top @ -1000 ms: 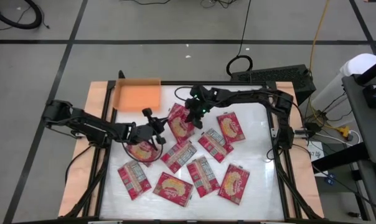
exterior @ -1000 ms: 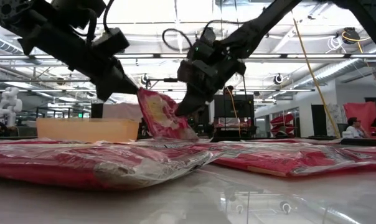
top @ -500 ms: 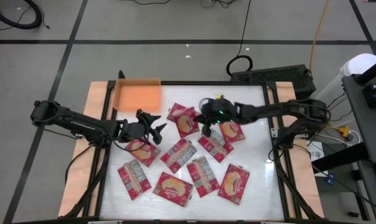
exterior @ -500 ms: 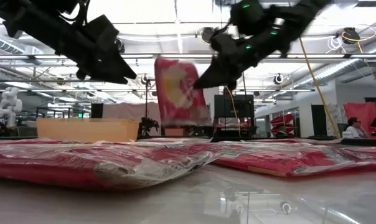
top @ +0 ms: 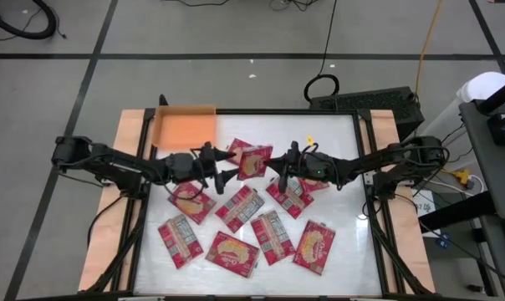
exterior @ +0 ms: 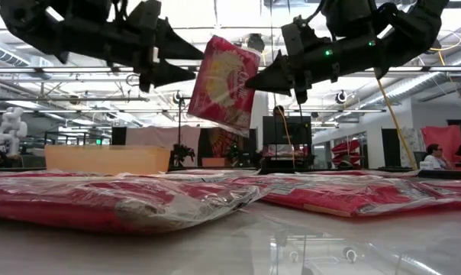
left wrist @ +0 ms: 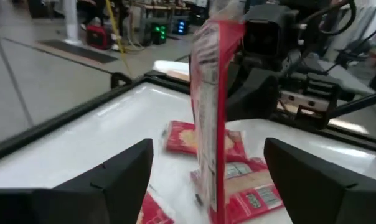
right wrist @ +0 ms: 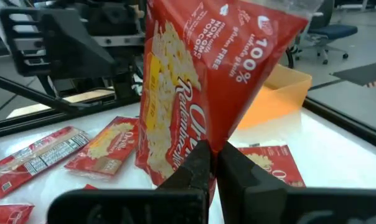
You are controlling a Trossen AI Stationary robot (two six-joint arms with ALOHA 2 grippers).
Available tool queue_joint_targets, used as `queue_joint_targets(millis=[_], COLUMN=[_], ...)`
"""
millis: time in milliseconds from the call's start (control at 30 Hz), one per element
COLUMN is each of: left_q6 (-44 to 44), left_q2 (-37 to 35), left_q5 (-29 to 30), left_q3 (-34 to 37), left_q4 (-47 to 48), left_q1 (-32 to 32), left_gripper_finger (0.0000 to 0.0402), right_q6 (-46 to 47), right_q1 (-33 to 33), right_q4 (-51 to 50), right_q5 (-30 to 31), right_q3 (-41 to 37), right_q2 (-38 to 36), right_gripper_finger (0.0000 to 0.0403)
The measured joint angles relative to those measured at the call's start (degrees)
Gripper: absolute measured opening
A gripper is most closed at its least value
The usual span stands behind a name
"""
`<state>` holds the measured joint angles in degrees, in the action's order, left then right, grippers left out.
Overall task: Sort popcorn bags into baskets
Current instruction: Put the red popcorn bag into the orange bin
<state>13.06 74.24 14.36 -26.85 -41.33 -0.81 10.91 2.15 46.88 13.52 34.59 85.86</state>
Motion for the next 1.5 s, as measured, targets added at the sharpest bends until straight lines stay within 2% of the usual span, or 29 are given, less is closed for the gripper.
queue_joint_targets(millis=[133,433,533,600,667,900,1033,1100,1167,1400,1500], left_q6=[3.4,4.7,5.0,4.7,3.9,0.5,0.5,0.5,0.5,-1.9,-2.6], left_q2=[1.8,2.3,2.3,2.3,2.3,3.5,5.2,5.7,5.7,4.4,2.9], left_q5=[-5.6,-15.8,-18.0,-18.4,-18.5,-18.5,-18.4,-18.3,-18.4,-19.3,-19.4], left_q3=[0.0,-0.7,-1.8,-2.9,-4.8,-14.4,-15.3,-15.1,-15.0,-15.0,-15.0], left_q4=[-2.1,-5.2,-4.6,-3.6,-1.4,15.7,17.2,17.9,18.9,20.7,22.3], left_q1=[-3.3,-8.4,-9.4,-9.6,-9.7,-9.5,-9.7,-9.7,-9.6,-9.5,-10.0], left_gripper_finger=[0.0252,0.0080,0.0047,0.0046,0.0062,0.0173,0.0200,0.0188,0.0160,0.0019,0.0013], right_q6=[0.0,-3.2,-4.1,-4.3,-4.3,-4.1,-3.8,-3.7,-3.7,-3.5,-2.4], right_q1=[0.0,0.1,0.1,0.1,0.1,0.0,0.0,0.0,0.0,0.0,0.0], right_q4=[0.1,4.5,5.0,5.0,4.7,3.1,2.6,2.1,0.4,-2.7,-1.6], right_q5=[0.1,1.5,1.9,1.9,1.8,1.5,1.5,1.4,1.4,1.4,1.1], right_q3=[0.0,0.0,0.0,0.0,0.0,0.0,0.0,0.0,0.0,0.0,0.0], right_q2=[0.0,0.0,0.0,0.0,0.0,0.1,0.1,0.1,0.1,0.1,0.1], right_gripper_finger=[0.0001,0.0003,0.0003,0.0003,0.0003,0.0003,0.0004,0.0004,0.0004,0.0005,0.0017])
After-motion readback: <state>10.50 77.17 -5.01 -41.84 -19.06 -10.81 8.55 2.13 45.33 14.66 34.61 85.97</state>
